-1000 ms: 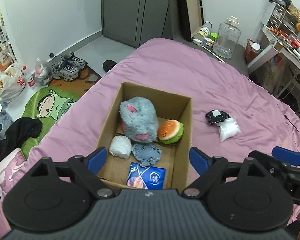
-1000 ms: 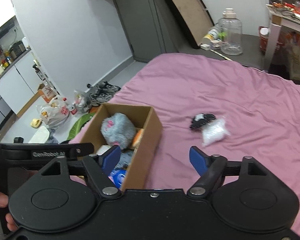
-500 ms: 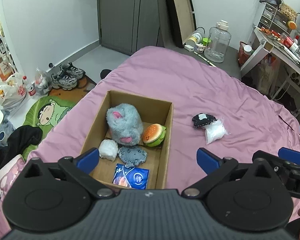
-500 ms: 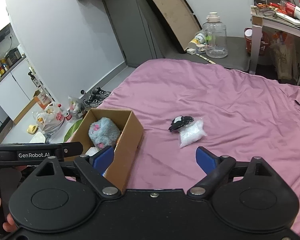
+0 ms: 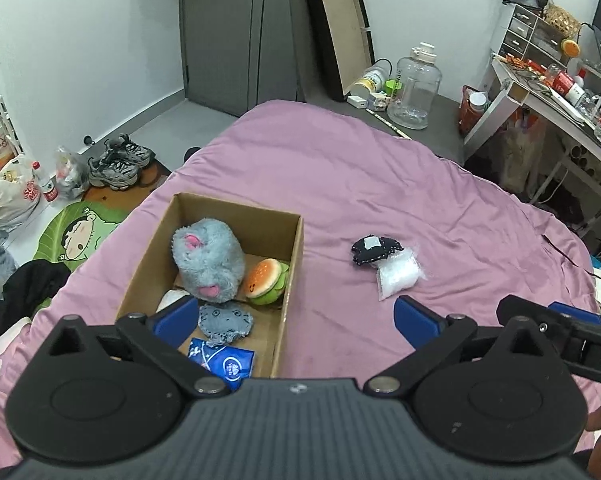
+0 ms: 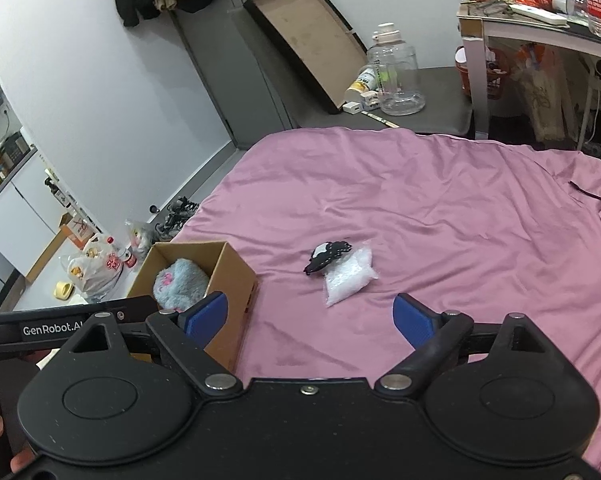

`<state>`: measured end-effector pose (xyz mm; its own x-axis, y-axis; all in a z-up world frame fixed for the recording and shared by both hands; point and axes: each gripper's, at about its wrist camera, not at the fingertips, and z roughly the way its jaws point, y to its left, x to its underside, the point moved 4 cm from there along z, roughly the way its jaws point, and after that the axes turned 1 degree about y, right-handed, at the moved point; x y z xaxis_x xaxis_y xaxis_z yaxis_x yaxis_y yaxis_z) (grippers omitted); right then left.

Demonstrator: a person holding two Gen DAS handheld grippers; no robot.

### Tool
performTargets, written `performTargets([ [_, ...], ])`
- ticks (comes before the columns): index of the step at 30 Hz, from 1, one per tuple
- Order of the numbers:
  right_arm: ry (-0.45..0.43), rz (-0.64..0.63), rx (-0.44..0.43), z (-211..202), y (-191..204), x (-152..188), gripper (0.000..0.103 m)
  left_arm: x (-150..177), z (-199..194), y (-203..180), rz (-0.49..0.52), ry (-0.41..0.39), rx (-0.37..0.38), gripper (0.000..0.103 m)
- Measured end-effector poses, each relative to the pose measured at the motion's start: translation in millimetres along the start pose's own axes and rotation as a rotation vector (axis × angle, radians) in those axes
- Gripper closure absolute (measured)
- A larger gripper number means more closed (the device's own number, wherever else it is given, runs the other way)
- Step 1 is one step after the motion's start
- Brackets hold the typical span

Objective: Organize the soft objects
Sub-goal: 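Raise both grippers and move toward the black plush and clear bag, then grasp the black plush with the left gripper while the right grasps the clear plastic bag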

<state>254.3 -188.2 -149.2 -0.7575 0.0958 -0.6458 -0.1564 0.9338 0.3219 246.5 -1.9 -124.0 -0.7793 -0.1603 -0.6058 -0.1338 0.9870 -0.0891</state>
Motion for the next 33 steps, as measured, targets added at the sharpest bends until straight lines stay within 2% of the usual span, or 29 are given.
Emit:
performTargets([
  [3, -0.005, 0.023, -0.003, 2, -10, -2, 0.013, -3, 6, -5, -0.006, 0.013, -0.033, 0.000],
  [14, -0.002, 0.141, -0.002, 21, -48, -6, 0.014, -17, 31, -26, -0.019, 0.002, -0.015, 0.001],
  [24, 0.011, 0.281, -0.069, 48, -73, -10, 0.029, -29, 61, -48, -0.016, 0.005, 0.017, 0.005],
  [27, 0.024, 0.322, -0.085, 61, -80, -11, 0.034, -32, 74, -54, -0.023, 0.022, 0.021, 0.011],
  [30, 0.053, 0.365, -0.099, 78, -87, -9, 0.041, -34, 88, -57, -0.048, 0.043, 0.030, 0.021],
  [33, 0.073, 0.394, -0.106, 91, -93, -8, 0.042, -38, 102, -60, -0.067, 0.060, 0.033, 0.030],
])
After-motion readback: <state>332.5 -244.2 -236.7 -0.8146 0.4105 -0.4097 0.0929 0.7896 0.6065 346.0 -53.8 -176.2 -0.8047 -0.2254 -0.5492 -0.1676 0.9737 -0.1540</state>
